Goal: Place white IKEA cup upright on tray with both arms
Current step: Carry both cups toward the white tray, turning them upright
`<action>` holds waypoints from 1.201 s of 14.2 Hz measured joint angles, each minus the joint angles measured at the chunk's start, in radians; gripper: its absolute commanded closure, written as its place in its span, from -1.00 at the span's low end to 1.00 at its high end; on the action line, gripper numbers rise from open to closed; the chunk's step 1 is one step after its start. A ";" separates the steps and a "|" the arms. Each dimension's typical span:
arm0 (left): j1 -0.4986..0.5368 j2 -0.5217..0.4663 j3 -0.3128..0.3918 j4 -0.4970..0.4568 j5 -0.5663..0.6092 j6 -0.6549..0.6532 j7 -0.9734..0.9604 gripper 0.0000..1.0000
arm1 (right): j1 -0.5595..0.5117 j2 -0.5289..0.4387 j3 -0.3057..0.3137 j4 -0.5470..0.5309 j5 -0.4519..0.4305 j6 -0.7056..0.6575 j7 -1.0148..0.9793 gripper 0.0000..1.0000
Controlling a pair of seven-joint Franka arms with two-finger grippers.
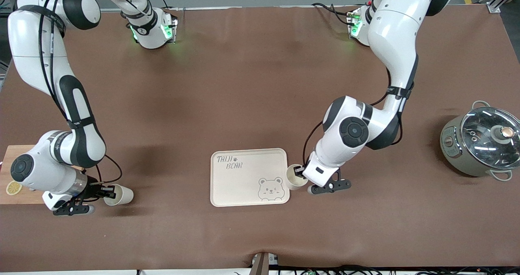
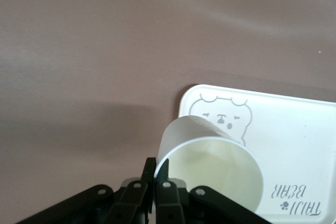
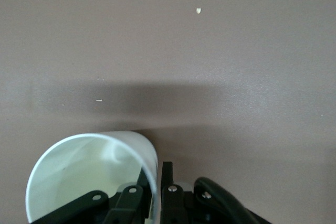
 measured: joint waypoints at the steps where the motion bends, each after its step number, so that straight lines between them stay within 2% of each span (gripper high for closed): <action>1: -0.006 0.007 0.000 0.000 0.000 0.019 -0.004 1.00 | 0.001 0.000 0.000 0.000 0.000 0.000 0.000 1.00; 6: -0.046 0.035 0.001 0.000 0.000 0.095 -0.066 1.00 | 0.006 0.000 0.003 0.002 0.000 -0.002 0.000 1.00; 10: -0.072 0.057 0.002 0.001 0.000 0.112 -0.117 1.00 | 0.029 -0.004 0.006 0.038 0.001 -0.098 0.037 1.00; 17: -0.117 0.119 0.012 0.001 0.000 0.109 -0.183 1.00 | 0.136 -0.041 0.016 0.110 0.001 -0.286 0.356 1.00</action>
